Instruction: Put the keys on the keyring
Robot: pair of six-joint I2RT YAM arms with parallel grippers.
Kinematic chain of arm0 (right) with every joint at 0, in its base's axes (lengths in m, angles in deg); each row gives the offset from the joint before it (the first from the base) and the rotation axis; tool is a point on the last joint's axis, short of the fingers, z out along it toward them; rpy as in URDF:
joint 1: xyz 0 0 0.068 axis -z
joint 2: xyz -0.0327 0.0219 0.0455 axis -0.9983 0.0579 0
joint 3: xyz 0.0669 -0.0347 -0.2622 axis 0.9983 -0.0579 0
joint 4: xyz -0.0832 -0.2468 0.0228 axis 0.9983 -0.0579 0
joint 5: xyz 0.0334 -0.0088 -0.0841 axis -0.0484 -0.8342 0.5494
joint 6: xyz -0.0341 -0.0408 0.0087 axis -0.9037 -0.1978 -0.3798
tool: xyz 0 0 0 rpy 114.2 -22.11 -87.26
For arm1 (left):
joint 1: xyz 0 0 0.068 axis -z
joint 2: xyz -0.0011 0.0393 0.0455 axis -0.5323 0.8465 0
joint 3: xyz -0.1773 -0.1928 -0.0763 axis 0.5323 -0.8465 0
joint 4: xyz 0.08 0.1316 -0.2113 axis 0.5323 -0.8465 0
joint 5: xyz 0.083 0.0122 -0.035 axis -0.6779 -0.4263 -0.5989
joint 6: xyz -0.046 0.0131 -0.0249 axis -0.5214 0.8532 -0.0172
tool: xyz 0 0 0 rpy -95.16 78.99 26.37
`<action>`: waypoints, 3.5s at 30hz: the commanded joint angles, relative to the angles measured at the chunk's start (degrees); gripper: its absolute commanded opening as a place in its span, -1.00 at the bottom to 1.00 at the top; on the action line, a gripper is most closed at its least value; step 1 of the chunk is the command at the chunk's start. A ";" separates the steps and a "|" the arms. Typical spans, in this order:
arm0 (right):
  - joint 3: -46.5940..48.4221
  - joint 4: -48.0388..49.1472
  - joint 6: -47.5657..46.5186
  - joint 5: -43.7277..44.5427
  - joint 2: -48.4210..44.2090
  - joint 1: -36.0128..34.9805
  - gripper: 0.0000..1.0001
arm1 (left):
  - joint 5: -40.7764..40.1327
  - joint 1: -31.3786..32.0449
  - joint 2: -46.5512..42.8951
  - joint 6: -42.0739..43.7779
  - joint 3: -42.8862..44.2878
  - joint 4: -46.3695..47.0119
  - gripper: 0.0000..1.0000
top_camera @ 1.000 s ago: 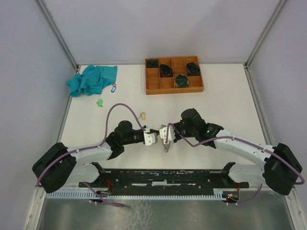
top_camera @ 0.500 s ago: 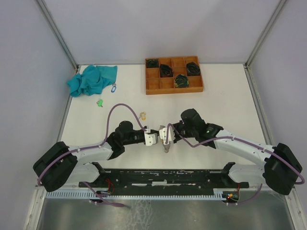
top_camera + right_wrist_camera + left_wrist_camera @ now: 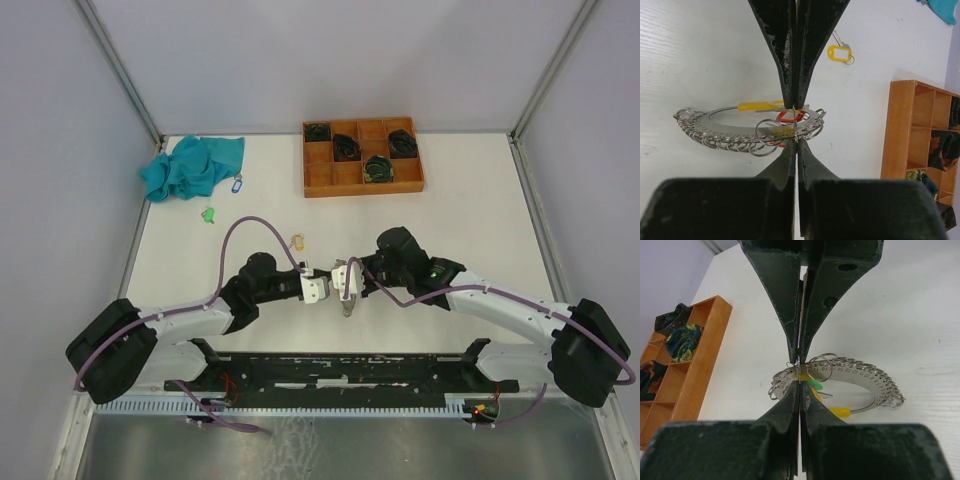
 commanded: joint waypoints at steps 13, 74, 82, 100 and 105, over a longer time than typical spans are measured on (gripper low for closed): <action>1.52 3.23 0.47 -0.61 -1.16 -0.37 -0.99 | 1.21 0.26 -0.24 1.32 1.84 2.72 -0.95; 2.32 3.05 1.44 -6.71 -0.82 -0.37 -0.99 | 2.49 0.20 1.72 -4.81 3.64 4.71 -0.95; 1.56 3.43 0.76 -6.77 -2.67 -0.40 -0.99 | 4.59 -1.51 1.64 -9.00 6.55 -0.85 -0.95; -1.02 6.96 1.55 -6.71 -5.98 -0.37 -0.99 | 20.72 -8.85 6.08 -19.35 9.22 0.17 -0.95; -1.65 7.72 1.88 -6.69 -7.21 -0.21 -0.99 | 22.67 -10.57 7.32 -22.42 9.02 2.92 -0.95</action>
